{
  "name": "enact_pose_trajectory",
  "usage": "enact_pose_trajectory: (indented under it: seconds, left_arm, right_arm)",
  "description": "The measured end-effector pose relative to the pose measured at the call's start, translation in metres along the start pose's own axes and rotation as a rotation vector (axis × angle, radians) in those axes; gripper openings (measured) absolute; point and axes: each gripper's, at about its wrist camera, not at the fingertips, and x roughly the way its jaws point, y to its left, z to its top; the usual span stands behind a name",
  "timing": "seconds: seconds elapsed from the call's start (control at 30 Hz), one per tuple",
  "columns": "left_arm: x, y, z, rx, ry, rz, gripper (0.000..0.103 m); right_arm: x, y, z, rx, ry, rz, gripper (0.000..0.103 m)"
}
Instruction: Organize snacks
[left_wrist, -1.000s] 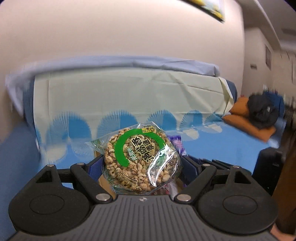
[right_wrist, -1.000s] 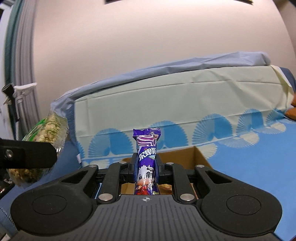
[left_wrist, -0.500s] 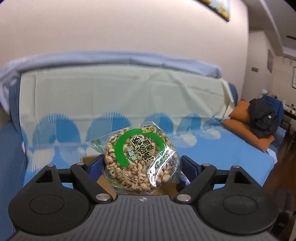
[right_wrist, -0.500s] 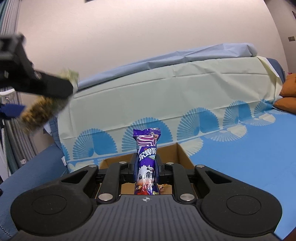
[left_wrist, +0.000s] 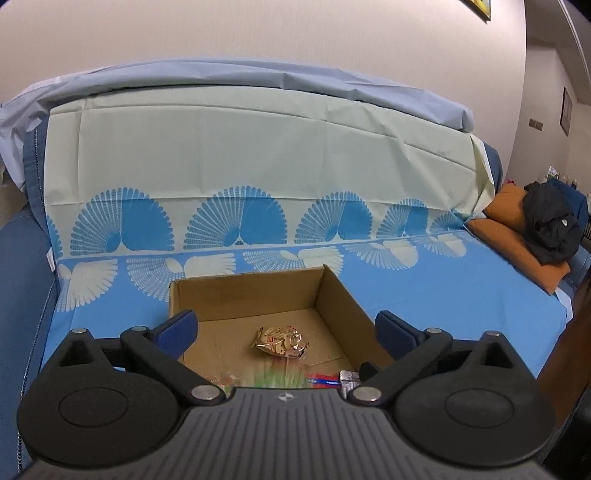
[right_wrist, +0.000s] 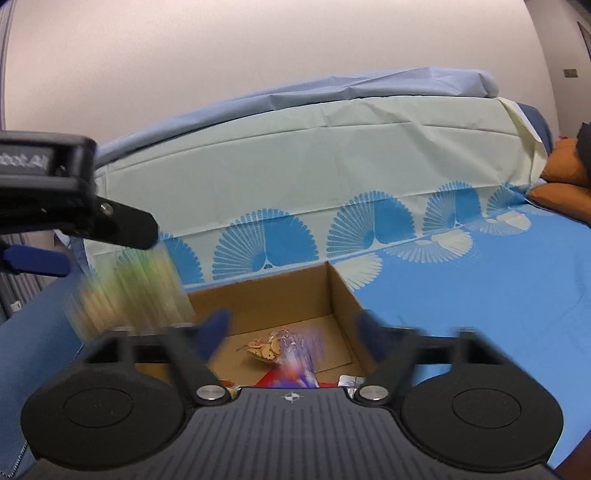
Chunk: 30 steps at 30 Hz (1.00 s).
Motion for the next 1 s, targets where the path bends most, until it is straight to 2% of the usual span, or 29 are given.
enact_pose_trajectory:
  seconds: [0.03,0.1,0.17,0.3,0.47,0.8,1.0]
  left_arm:
    - [-0.001,0.001,-0.002,-0.004,0.002,0.0,0.102]
    - [-0.004,0.004,-0.008,-0.006,0.0,0.002,0.102]
    - [-0.01,0.005,-0.015,-0.009,-0.016,0.021,0.102]
    - [-0.017,0.008,-0.03,-0.039,-0.008,0.072,0.102]
    - [-0.027,0.017,-0.044,-0.104,0.04,0.096,0.102]
    - [-0.051,0.03,-0.064,-0.158,0.077,0.076,0.102]
    - [-0.058,0.028,-0.08,-0.143,0.101,0.066,0.102]
  right_arm:
    - [0.001,0.0,0.0,0.001,0.006,0.005,0.084]
    - [0.003,0.001,0.0,0.001,0.024,0.01,0.096]
    - [0.004,0.002,-0.001,-0.003,0.037,0.001,0.102]
    - [0.005,0.002,0.0,-0.001,0.068,0.001,0.102]
    - [0.001,0.003,-0.001,-0.018,0.102,-0.009,0.102]
    - [-0.018,0.0,-0.007,-0.054,0.14,-0.098,0.102]
    - [-0.045,0.007,0.006,-0.124,0.144,-0.12,0.102]
